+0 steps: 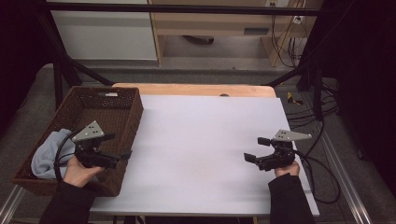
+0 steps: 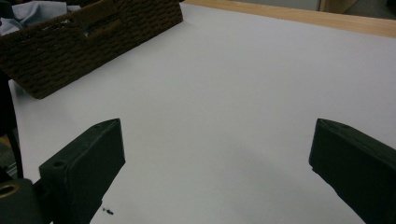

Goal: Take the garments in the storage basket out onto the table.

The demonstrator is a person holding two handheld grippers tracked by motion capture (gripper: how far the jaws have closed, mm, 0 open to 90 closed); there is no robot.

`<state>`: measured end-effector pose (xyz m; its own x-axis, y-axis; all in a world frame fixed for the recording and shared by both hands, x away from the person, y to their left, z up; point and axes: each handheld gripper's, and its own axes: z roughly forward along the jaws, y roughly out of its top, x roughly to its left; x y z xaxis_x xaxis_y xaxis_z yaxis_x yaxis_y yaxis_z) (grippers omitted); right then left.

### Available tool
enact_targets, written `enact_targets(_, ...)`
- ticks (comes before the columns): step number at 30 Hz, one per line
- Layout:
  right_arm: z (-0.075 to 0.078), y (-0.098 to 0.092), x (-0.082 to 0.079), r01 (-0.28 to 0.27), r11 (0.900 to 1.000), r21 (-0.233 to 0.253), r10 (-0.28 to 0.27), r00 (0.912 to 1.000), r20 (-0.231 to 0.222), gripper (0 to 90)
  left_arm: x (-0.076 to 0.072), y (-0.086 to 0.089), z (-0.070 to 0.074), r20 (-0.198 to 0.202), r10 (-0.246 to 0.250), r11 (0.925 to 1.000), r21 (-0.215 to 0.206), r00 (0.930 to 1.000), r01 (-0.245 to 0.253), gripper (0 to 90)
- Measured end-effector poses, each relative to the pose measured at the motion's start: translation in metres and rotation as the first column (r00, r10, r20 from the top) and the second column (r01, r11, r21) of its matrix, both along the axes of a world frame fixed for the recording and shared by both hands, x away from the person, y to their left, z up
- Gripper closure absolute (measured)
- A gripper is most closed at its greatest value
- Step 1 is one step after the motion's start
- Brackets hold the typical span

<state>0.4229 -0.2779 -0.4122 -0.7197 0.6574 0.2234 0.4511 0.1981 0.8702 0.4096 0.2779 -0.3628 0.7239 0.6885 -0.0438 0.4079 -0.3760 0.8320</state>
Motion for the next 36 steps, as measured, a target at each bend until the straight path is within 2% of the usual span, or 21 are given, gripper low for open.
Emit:
enact_targets(18,-0.001,0.001,0.001,-0.002,1.0,-0.007,0.002,1.0,-0.005,4.0,-0.003,0.011,0.005,-0.024,0.026,0.9993,0.028,0.9994,-0.026,3.2)
enact_targets(36,-0.003,0.002,0.001,-0.002,1.0,-0.013,0.001,0.9999,-0.011,4.1,-0.007,0.025,0.01,-0.034,0.053,0.9981,0.035,0.998,-0.051,3.0)
